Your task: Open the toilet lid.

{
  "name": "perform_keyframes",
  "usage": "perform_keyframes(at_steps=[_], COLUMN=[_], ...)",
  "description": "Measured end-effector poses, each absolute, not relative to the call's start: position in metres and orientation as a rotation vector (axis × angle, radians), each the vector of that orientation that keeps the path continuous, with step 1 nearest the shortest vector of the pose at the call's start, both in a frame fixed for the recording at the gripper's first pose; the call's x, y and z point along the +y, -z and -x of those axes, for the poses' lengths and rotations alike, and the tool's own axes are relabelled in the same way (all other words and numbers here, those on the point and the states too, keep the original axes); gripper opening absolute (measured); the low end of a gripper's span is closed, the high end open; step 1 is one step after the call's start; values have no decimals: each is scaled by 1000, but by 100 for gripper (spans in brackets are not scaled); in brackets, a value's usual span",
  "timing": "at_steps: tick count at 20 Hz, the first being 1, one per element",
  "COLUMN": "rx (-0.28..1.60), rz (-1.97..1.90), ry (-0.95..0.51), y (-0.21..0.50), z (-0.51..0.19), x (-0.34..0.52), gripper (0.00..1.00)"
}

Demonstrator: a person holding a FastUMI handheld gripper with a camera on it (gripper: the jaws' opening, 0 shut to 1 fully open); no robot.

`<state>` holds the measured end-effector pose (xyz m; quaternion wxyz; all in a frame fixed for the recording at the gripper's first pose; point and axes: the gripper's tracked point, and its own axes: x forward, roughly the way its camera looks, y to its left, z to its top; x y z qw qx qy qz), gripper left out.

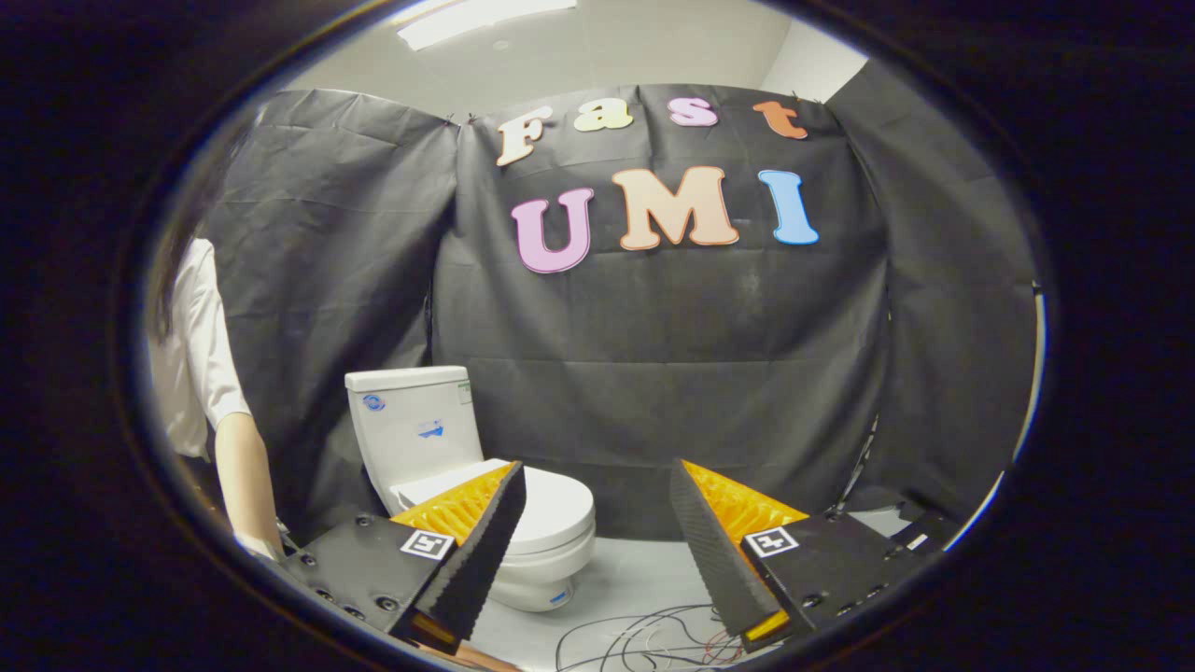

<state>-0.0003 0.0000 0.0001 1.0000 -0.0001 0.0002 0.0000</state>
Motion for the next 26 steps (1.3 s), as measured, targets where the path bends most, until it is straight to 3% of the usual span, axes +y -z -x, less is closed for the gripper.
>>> perform_keyframes(at_steps=[14, 21, 26], rx=[1, 75, 34], rz=[0, 11, 23], ry=[5, 16, 157], y=[1, 17, 15], z=[-7, -65, -107], x=[-1, -1, -9], gripper=[98, 95, 93])
